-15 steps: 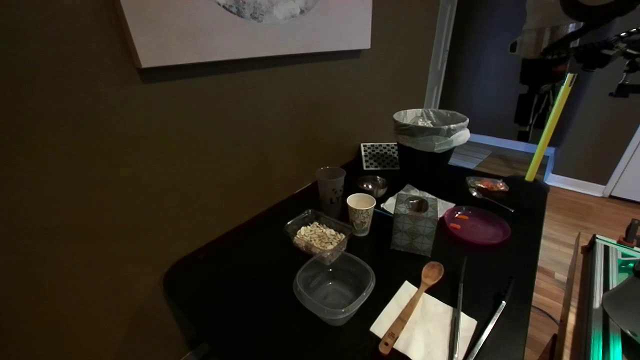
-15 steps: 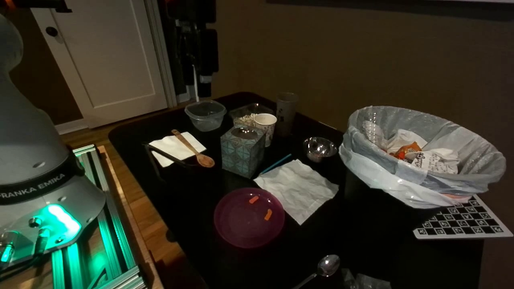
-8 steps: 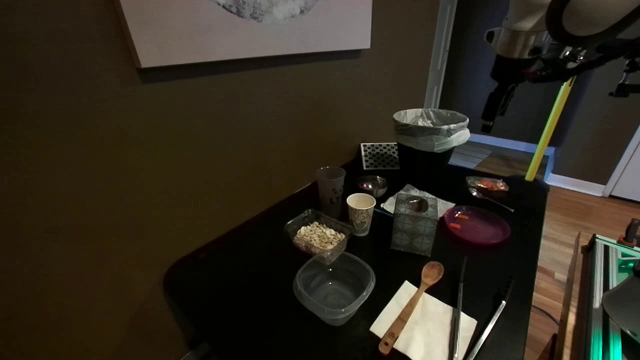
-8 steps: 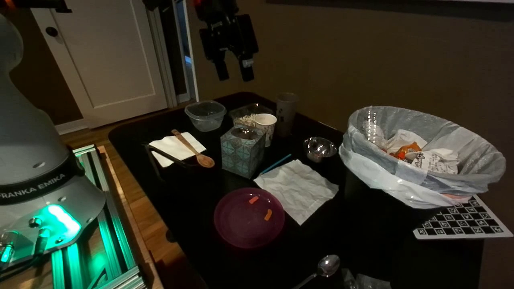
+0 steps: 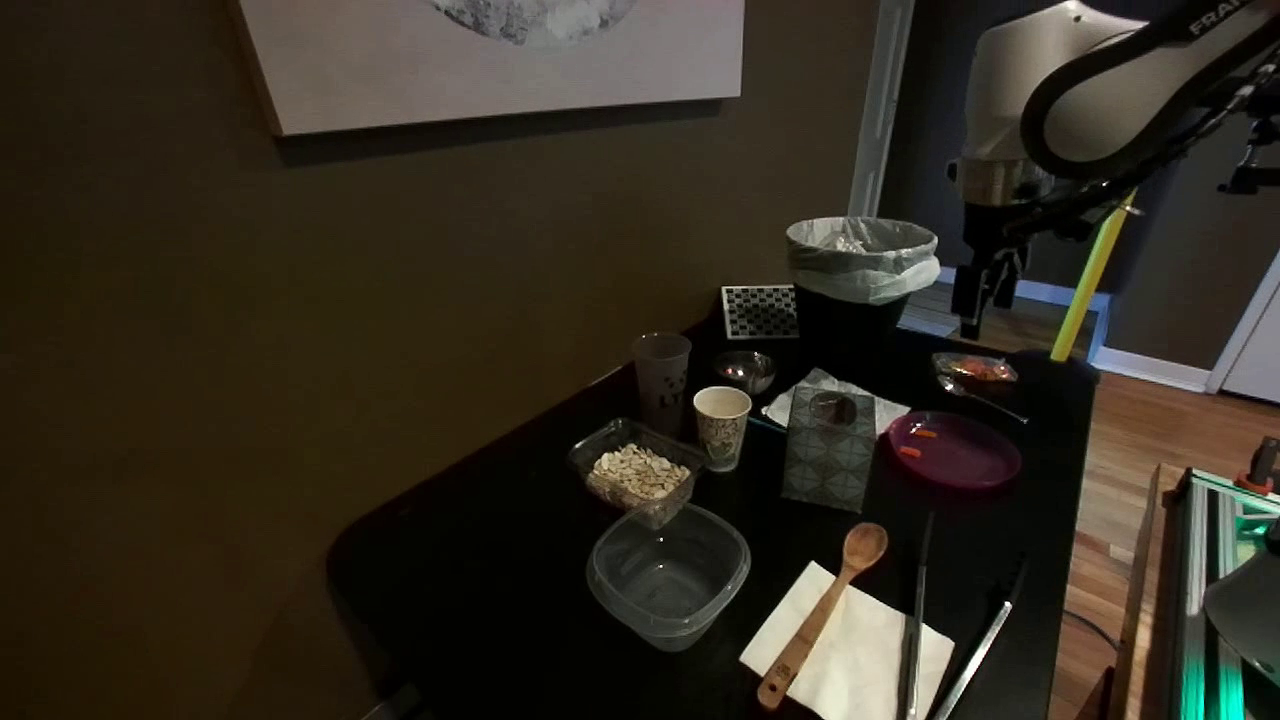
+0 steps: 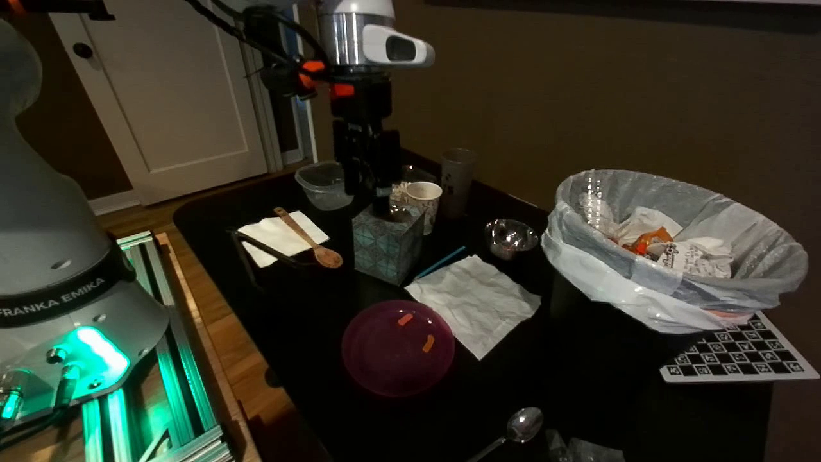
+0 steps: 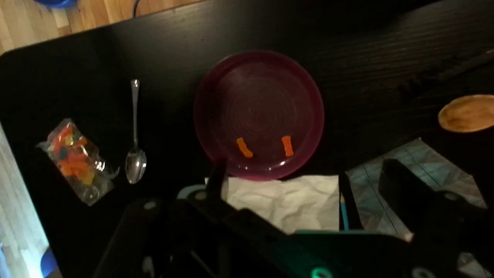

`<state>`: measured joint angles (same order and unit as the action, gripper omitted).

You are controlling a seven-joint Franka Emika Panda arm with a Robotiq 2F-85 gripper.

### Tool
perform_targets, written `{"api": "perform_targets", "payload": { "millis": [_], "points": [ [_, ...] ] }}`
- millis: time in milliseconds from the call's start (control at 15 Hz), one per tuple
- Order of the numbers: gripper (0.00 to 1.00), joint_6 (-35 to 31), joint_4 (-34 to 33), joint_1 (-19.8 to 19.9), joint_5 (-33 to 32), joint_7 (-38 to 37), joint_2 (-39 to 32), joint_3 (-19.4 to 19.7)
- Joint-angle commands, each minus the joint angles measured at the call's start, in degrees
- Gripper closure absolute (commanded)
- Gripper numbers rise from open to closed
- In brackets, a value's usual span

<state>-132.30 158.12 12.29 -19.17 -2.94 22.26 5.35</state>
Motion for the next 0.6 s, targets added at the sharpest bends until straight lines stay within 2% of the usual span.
{"api": "perform_targets", "payload": {
  "millis": [0, 333, 400, 533],
  "points": [
    [0.00, 0.3, 0.0, 0.2, 0.4, -0.2, -1.7, 0.4],
    [0.00, 0.3, -0.2, 0.4, 0.7, -0.5, -4.2, 0.8],
    [0.00, -0.8, -0.3, -0.9, 3.0, 2.0, -3.0, 1.3],
    [0.00, -5.7, -0.7, -1.3, 2.0, 6.9, -3.0, 2.2]
  ]
}}
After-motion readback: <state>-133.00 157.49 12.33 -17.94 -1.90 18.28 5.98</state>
